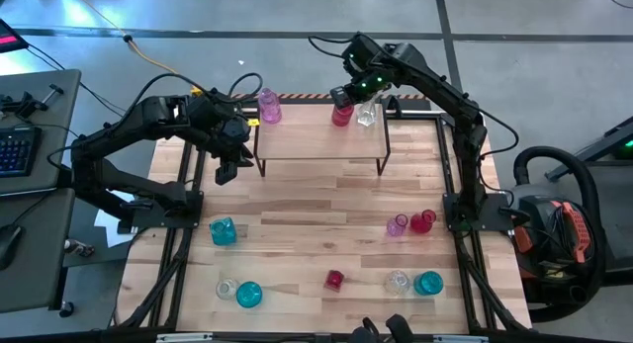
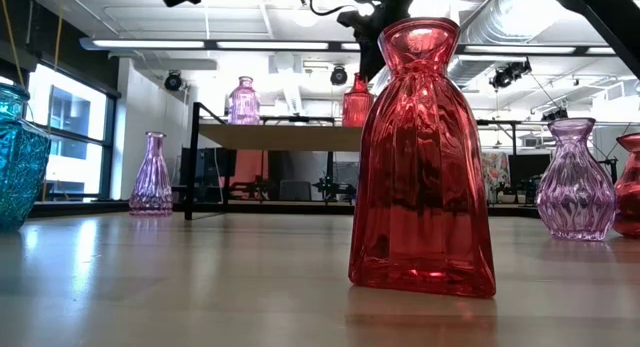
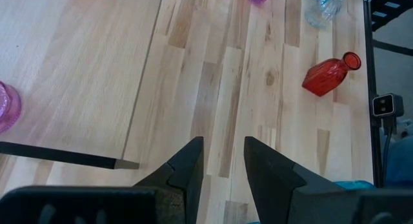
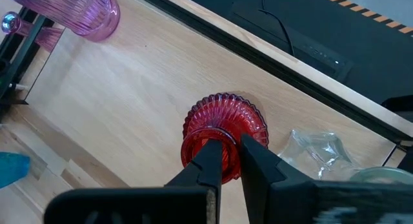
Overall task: Sort vases onto shelf
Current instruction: Put the top right red vase on the shelf
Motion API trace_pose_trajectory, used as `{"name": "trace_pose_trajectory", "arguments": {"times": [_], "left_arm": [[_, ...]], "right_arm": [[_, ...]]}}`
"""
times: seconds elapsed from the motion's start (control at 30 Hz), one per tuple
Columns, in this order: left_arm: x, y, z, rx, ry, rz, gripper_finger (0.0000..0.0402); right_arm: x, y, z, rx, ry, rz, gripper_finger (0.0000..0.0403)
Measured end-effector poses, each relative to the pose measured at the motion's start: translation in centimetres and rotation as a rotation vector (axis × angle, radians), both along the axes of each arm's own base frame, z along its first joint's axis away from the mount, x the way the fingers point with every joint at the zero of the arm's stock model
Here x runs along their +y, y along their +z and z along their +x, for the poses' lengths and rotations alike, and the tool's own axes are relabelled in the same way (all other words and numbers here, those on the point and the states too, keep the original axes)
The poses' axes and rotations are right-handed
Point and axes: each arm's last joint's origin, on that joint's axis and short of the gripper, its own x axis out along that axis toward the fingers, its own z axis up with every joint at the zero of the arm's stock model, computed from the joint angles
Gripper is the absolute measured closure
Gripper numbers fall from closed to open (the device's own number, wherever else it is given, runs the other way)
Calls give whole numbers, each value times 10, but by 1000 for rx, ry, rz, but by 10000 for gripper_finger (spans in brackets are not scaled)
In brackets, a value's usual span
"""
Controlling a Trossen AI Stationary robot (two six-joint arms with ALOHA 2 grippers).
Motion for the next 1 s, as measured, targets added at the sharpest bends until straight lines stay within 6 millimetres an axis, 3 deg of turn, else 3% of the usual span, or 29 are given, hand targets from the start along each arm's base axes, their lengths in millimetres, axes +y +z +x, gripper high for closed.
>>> {"name": "trace_pose_trajectory", "arguments": {"times": [1.0], "left_arm": [[0, 0, 0, 0, 0, 0, 298]], "right_arm": [[-7, -4, 3, -1, -25, -21, 383]]}}
